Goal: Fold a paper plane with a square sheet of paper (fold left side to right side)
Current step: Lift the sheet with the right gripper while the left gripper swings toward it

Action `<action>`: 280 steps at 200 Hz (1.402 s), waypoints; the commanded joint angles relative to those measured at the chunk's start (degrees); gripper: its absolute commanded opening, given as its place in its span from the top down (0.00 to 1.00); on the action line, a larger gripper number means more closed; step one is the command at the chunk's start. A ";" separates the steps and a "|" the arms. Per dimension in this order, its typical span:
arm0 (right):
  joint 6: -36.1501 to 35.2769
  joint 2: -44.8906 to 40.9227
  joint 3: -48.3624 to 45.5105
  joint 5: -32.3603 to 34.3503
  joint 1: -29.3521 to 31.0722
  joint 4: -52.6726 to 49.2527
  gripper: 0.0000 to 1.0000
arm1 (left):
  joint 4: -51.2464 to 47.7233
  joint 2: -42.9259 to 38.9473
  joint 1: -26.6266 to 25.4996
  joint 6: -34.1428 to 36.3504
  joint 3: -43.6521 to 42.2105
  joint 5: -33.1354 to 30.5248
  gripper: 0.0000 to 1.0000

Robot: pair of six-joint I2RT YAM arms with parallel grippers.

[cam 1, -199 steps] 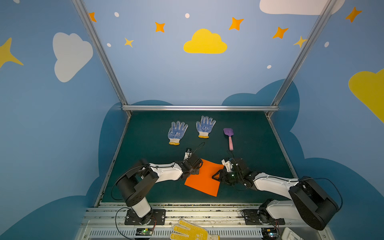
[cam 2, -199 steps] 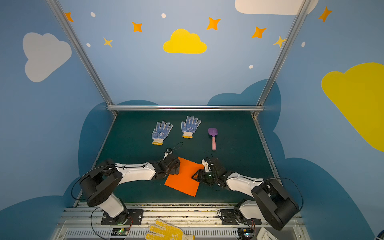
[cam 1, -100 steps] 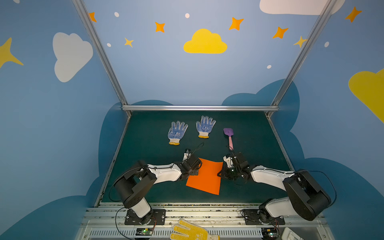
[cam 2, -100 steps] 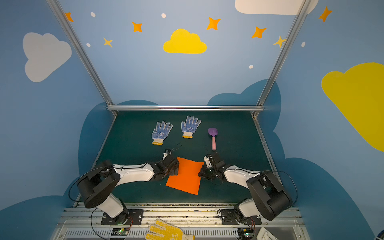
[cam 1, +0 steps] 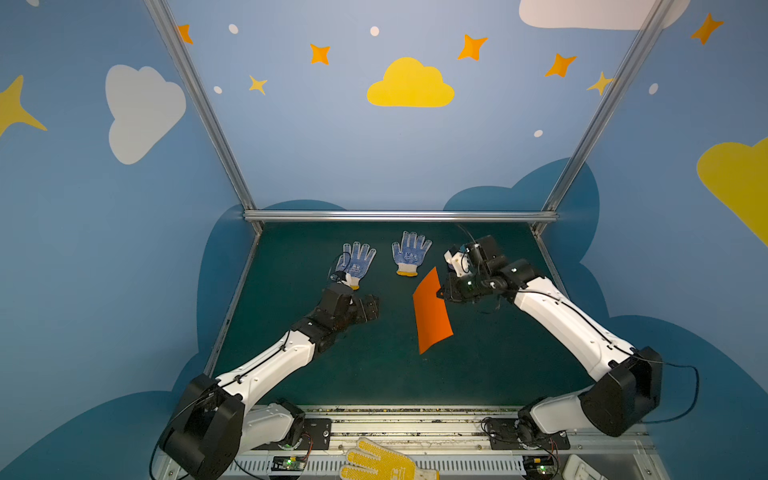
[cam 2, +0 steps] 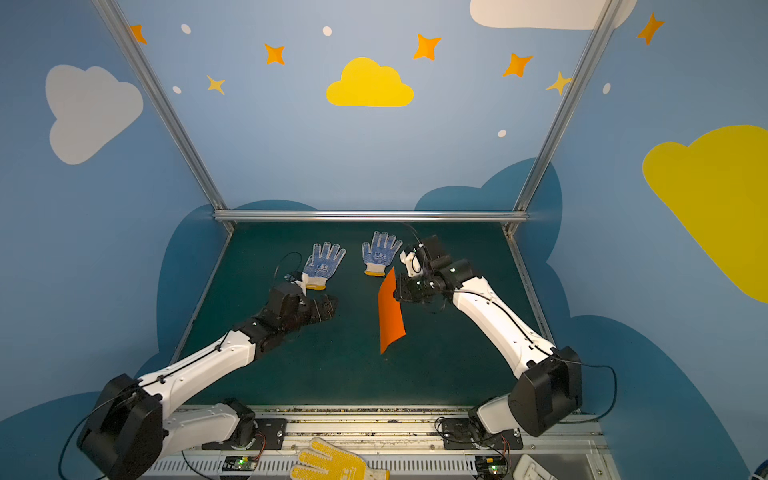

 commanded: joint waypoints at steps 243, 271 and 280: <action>8.53 -4.67 25.00 -21.03 -11.38 1.21 1.00 | 74.62 26.74 4.91 -46.82 12.12 40.79 0.03; 9.95 -7.32 17.31 -22.65 -15.42 5.24 1.00 | 74.48 28.05 3.37 -47.57 14.31 42.49 0.23; 10.17 -7.97 15.78 -22.99 -16.40 5.94 1.00 | 72.97 28.08 2.52 -46.71 14.82 42.68 0.29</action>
